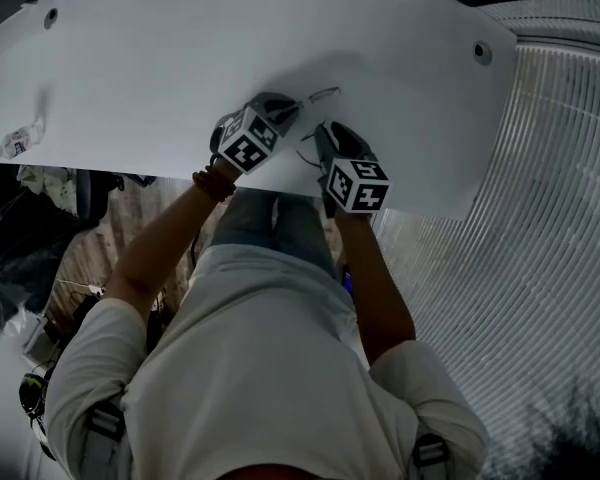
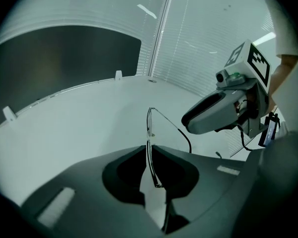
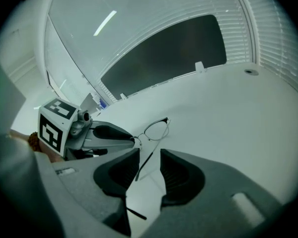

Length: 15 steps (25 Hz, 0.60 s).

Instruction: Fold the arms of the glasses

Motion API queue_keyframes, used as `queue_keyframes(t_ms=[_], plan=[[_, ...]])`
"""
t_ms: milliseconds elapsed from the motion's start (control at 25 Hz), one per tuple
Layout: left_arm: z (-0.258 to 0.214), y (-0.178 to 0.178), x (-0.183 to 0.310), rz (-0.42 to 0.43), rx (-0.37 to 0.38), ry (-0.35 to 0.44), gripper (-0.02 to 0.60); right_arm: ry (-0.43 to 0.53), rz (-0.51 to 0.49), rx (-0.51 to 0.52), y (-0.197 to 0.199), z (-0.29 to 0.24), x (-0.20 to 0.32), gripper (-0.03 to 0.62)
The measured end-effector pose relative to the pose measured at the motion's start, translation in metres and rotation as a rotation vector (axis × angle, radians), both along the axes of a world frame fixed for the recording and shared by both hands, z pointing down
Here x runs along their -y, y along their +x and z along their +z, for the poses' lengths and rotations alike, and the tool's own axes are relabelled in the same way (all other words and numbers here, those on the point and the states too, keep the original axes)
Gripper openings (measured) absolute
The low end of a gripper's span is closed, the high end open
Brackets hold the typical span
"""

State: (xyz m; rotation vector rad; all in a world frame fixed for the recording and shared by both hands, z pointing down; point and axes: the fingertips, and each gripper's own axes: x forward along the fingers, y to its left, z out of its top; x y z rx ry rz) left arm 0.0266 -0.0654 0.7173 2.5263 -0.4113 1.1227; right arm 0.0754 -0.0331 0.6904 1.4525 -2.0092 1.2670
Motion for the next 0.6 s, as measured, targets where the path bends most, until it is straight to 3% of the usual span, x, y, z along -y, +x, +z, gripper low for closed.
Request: queue_keyframes(t_ms=[280,600], plan=[[0.001,0.002,-0.001,-0.005,0.010,0.009,0.037,-0.028,-0.012,-0.024,0.011,-0.001,-0.048,0.134],[-0.001,0.006,-0.003,0.001,0.016,0.019,0.034,0.044,-0.382,-0.283,-0.041,0.020,-0.087,0.211]])
